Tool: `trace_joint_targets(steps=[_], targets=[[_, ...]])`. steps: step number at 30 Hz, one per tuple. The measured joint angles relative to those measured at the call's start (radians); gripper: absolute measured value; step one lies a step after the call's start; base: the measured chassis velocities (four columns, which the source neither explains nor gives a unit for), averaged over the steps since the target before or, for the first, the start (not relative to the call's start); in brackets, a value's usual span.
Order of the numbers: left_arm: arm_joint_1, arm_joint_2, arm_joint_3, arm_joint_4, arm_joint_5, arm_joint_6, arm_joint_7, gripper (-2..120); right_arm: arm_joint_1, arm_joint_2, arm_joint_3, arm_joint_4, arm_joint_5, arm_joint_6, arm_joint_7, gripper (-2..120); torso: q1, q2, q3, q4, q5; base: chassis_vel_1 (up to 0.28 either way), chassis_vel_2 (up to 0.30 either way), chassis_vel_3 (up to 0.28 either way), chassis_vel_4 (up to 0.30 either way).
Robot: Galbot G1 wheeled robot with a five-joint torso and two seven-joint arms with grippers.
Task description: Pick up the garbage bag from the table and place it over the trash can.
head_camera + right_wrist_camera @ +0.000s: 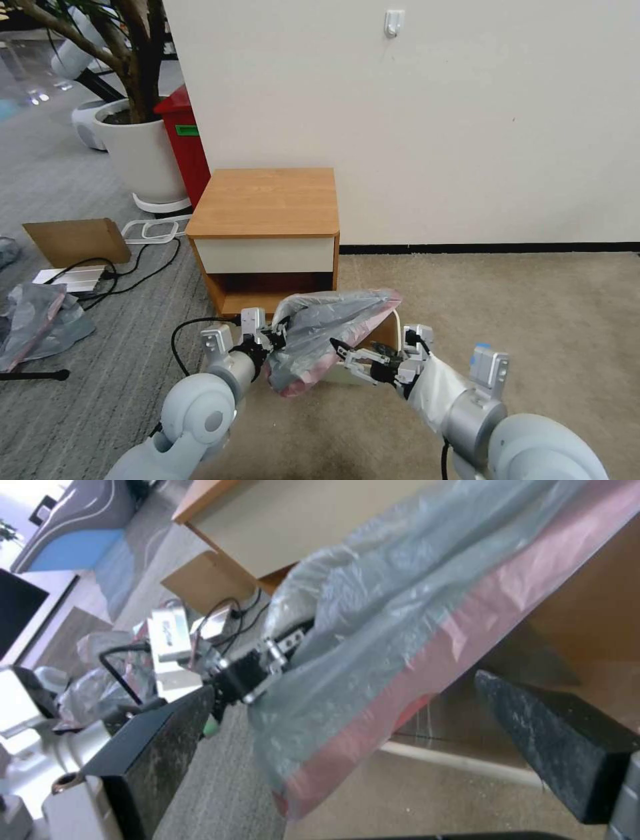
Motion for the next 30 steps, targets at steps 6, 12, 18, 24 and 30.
trace_joint_targets(steps=[6, 12, 18, 24, 30], targets=[[-0.001, 0.006, 0.003, -0.018, 0.008, 0.000, 0.015, 5, 0.026, 0.012, -0.032, -0.048, -0.002, 0.015, 0.001, 100, 0.000, 0.000, 0.000, 0.0001, 0.0001, 0.000, 0.000, 0.000, 0.000], [0.000, 0.006, 0.007, -0.027, 0.012, 0.000, 0.023, 5, 0.028, 0.020, -0.053, -0.058, -0.002, 0.020, 0.001, 99, 0.000, 0.000, 0.000, 0.0000, 0.0000, 0.000, 0.000, 0.000, 0.000], [0.001, 0.003, 0.014, -0.030, 0.015, -0.001, 0.025, 5, 0.035, 0.039, -0.066, -0.072, -0.001, 0.044, -0.015, 84, 0.000, 0.000, 0.000, 0.0000, 0.0001, 0.000, 0.000, 0.000, 0.000], [0.003, 0.002, 0.018, -0.031, 0.017, -0.002, 0.028, 5, 0.042, 0.050, -0.071, -0.087, 0.000, 0.056, -0.020, 63, 0.000, 0.000, 0.000, 0.0000, 0.0000, 0.000, 0.000, 0.000, 0.000], [0.003, -0.004, 0.021, -0.031, 0.018, -0.004, 0.029, 5, 0.041, 0.058, -0.079, -0.096, -0.001, 0.066, -0.020, 43, 0.000, 0.000, 0.000, 0.0000, 0.0000, 0.000, 0.000, 0.000, 0.000]])
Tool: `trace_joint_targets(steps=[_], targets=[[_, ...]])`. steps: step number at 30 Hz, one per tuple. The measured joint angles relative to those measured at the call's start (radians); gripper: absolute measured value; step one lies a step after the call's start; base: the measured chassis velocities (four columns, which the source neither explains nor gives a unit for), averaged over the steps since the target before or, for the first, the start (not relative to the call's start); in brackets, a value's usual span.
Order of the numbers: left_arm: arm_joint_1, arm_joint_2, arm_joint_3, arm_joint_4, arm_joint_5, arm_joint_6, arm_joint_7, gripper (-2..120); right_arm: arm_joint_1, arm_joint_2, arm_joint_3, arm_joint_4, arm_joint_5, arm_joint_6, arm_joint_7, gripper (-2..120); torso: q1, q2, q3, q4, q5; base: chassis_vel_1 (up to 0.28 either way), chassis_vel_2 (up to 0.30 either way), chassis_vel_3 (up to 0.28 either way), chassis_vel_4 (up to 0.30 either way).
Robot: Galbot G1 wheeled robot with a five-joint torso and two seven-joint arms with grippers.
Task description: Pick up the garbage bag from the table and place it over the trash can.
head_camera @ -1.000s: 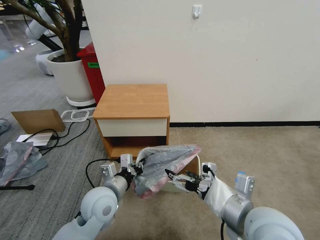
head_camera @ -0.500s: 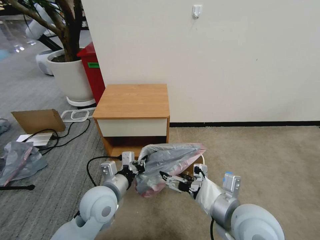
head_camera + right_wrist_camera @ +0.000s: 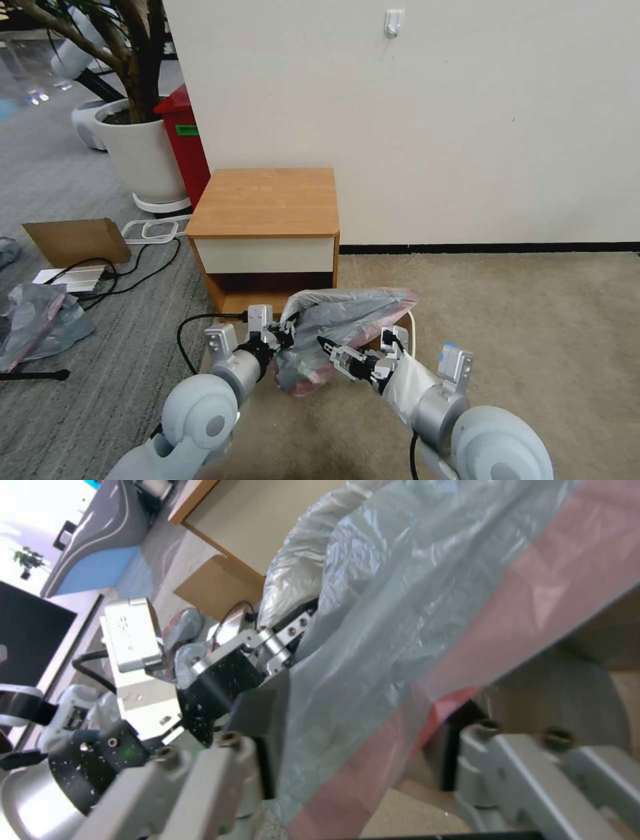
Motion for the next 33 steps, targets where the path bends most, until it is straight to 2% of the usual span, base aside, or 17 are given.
trace_joint_targets(steps=[3, 4, 7, 8, 11, 19, 26, 33], targets=[[0.001, -0.005, 0.000, 0.002, -0.001, -0.002, -0.001, 5, 0.000, 0.001, -0.004, 0.000, -0.001, 0.005, -0.005, 28, 0.000, 0.000, 0.000, 0.0000, 0.0000, 0.000, 0.000, 0.000, 0.000], [0.001, -0.005, 0.000, 0.002, -0.001, -0.002, -0.001, 5, 0.000, 0.001, -0.004, 0.000, -0.001, 0.005, -0.005, 28, 0.000, 0.000, 0.000, 0.0000, 0.0000, 0.000, 0.000, 0.000, 0.000], [0.006, -0.009, 0.000, 0.004, -0.009, -0.002, -0.005, 5, -0.001, 0.001, -0.007, 0.000, -0.004, 0.008, -0.010, 15, 0.000, 0.000, 0.000, 0.0000, 0.0000, 0.000, 0.000, 0.000, 0.000], [0.006, -0.009, 0.000, 0.004, -0.009, -0.002, -0.005, 5, -0.001, 0.001, -0.007, 0.000, -0.004, 0.008, -0.010, 15, 0.000, 0.000, 0.000, 0.0000, 0.0000, 0.000, 0.000, 0.000, 0.000], [0.009, -0.010, 0.000, 0.004, -0.015, -0.002, -0.009, 5, -0.002, 0.000, -0.008, 0.000, -0.006, 0.012, -0.021, 0, 0.000, 0.000, 0.000, 0.0000, 0.0001, 0.000, 0.000, 0.000, 0.000], [0.007, -0.023, -0.008, 0.007, -0.066, -0.001, -0.047, 5, -0.018, -0.004, -0.003, 0.009, -0.021, 0.016, -0.031, 0, 0.000, 0.000, 0.000, 0.0000, 0.0001, 0.000, 0.000, 0.000, 0.000], [0.001, -0.044, -0.050, 0.037, -0.114, 0.000, -0.081, 5, -0.049, -0.025, 0.045, 0.047, -0.028, 0.016, -0.032, 0, 0.000, 0.000, 0.000, 0.0000, 0.0001, 0.000, 0.000, 0.000, 0.000], [-0.003, -0.054, -0.081, 0.050, -0.143, 0.000, -0.090, 5, -0.057, -0.034, 0.079, 0.060, -0.028, 0.022, -0.028, 0, 0.000, 0.000, 0.000, 0.0000, 0.0001, 0.000, 0.000, 0.000, 0.000]])
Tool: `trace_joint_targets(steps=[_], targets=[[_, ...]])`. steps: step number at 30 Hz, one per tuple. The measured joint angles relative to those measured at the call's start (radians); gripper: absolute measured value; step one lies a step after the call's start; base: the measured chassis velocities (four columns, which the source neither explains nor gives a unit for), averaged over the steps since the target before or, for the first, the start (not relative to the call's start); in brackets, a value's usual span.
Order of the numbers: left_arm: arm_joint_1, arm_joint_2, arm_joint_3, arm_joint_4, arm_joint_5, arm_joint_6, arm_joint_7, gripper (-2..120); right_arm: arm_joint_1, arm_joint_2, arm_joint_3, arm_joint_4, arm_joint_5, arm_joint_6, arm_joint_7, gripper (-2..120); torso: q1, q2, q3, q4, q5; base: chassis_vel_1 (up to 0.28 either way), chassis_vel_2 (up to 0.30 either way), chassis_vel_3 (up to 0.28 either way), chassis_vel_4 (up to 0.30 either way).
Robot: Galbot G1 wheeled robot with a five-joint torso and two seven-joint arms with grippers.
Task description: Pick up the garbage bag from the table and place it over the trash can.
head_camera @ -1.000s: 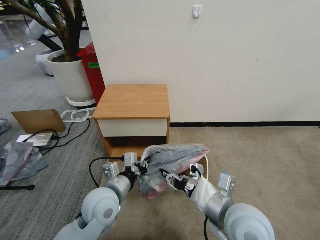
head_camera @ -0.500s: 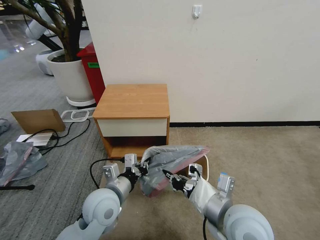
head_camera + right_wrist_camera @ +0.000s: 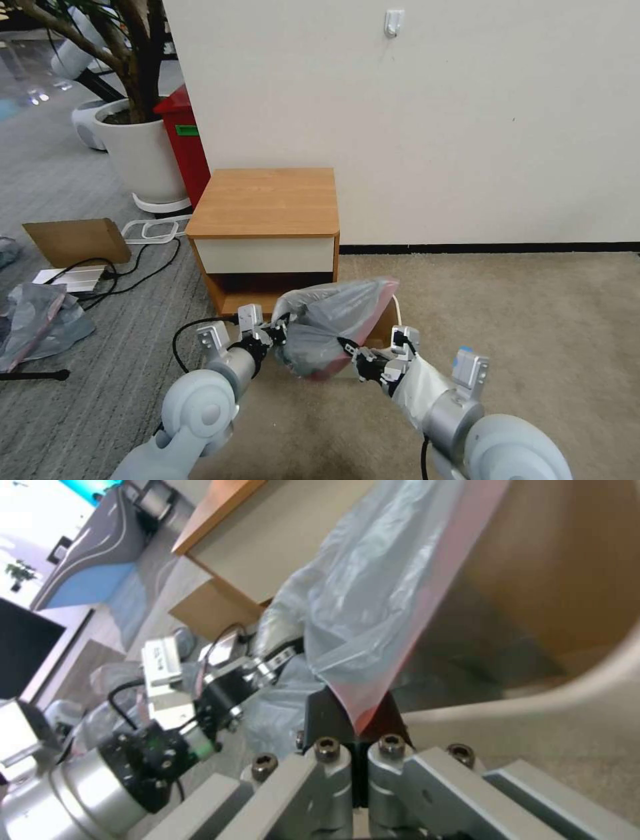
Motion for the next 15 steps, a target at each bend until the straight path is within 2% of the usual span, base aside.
trace_joint_targets(steps=[15], targets=[[0.010, -0.004, -0.048, 0.007, -0.072, 0.003, -0.013, 5, 0.020, -0.031, 0.079, -0.019, -0.013, 0.034, 0.025, 0, 0.000, 0.000, 0.000, 0.0000, 0.0000, 0.000, 0.000, 0.000, 0.000]])
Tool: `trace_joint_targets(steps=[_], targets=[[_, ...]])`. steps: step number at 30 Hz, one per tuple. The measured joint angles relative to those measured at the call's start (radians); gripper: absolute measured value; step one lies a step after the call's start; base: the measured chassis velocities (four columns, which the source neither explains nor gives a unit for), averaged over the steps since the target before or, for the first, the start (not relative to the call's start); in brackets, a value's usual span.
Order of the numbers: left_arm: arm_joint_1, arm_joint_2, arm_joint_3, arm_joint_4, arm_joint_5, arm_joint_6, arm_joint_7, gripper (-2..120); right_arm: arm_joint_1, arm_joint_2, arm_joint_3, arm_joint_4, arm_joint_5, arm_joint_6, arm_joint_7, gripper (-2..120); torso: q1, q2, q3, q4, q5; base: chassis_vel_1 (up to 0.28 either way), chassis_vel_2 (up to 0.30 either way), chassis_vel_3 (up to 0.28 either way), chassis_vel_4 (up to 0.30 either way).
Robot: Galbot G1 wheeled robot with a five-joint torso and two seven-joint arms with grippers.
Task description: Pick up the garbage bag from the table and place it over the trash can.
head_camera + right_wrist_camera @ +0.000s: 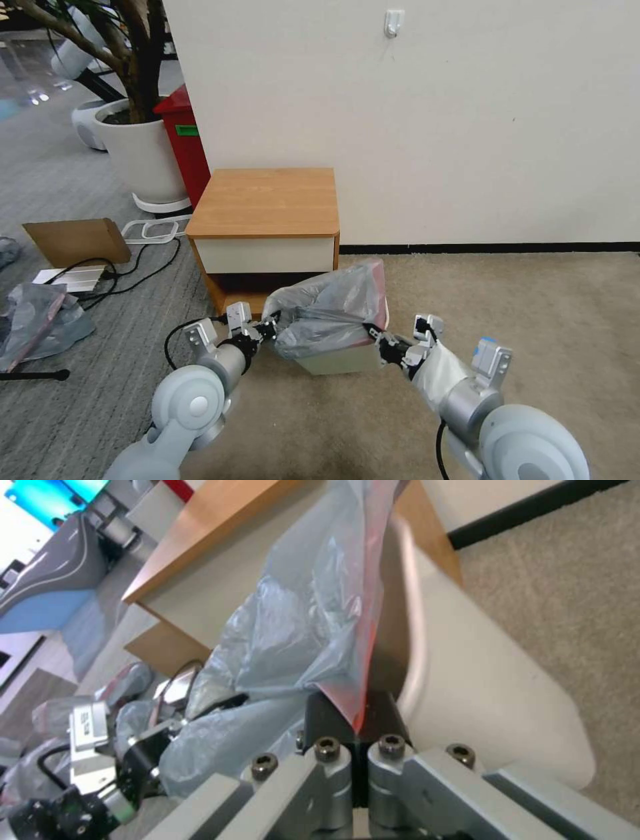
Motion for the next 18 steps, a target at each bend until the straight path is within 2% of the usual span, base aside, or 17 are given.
trace_joint_targets(steps=[12, 14, 16, 18], targets=[[0.001, 0.002, -0.023, 0.009, -0.039, 0.003, -0.001, 5, -0.011, 0.000, 0.048, 0.009, 0.001, -0.007, 0.000, 0, 0.000, 0.000, 0.000, 0.0000, 0.0000, 0.000, 0.000, 0.000, 0.000], [-0.003, 0.000, -0.022, 0.011, -0.039, 0.003, -0.002, 5, -0.015, 0.003, 0.041, 0.016, -0.007, -0.012, -0.001, 9, 0.000, 0.000, 0.000, 0.0001, 0.0000, 0.000, 0.000, 0.000, 0.000], [-0.004, 0.000, -0.021, 0.012, -0.040, 0.003, -0.002, 5, -0.017, 0.004, 0.039, 0.020, -0.009, -0.012, -0.001, 12, 0.000, 0.000, 0.000, 0.0000, 0.0000, 0.000, 0.000, 0.000, 0.000], [-0.010, -0.003, -0.019, 0.019, -0.044, 0.003, -0.005, 5, -0.037, 0.007, 0.038, 0.043, -0.026, -0.013, -0.004, 25, 0.000, 0.000, 0.000, 0.0000, 0.0000, 0.000, 0.000, 0.000, 0.000]])
